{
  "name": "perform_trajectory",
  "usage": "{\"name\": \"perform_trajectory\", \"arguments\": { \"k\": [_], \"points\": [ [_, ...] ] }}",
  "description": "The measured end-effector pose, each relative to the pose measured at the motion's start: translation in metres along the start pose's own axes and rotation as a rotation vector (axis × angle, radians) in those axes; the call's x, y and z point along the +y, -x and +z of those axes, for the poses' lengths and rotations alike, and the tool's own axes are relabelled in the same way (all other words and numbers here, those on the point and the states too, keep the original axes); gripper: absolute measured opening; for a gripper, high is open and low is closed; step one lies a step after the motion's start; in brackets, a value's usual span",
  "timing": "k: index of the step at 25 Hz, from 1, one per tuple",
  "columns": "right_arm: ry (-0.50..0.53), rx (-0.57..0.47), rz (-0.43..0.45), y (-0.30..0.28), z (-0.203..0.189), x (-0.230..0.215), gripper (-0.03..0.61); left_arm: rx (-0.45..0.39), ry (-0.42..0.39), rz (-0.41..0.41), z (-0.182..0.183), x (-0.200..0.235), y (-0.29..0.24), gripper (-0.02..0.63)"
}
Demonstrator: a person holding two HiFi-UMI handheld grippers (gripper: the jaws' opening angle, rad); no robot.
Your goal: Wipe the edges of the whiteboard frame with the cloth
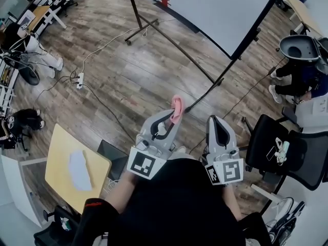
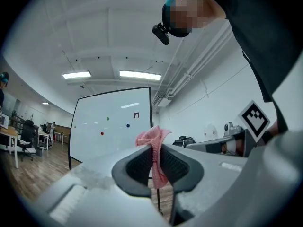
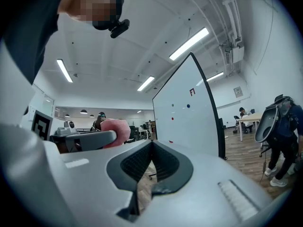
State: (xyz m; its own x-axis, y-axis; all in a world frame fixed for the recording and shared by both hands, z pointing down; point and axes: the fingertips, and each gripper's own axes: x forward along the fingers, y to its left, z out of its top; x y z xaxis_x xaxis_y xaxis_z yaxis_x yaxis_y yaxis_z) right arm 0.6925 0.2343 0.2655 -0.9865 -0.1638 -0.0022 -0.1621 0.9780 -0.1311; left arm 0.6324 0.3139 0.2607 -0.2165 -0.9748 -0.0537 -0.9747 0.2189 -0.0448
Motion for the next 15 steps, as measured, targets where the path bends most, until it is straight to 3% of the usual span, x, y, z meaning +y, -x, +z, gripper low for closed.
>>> {"name": "perform_trajectory", "arguments": {
  "k": [7,15],
  "points": [
    [-0.02,0.032,-0.073,-0.065,-0.009,-0.007,0.002,-0.012,0.023,-0.065,-0.011,0.062,-0.036,0.041],
    [-0.002,0.017,-0.206,-0.14,-0.004,-0.016,0.002,-0.016,0.036,-0.223,-0.019,0.123,-0.077,0.041]
  ]
}}
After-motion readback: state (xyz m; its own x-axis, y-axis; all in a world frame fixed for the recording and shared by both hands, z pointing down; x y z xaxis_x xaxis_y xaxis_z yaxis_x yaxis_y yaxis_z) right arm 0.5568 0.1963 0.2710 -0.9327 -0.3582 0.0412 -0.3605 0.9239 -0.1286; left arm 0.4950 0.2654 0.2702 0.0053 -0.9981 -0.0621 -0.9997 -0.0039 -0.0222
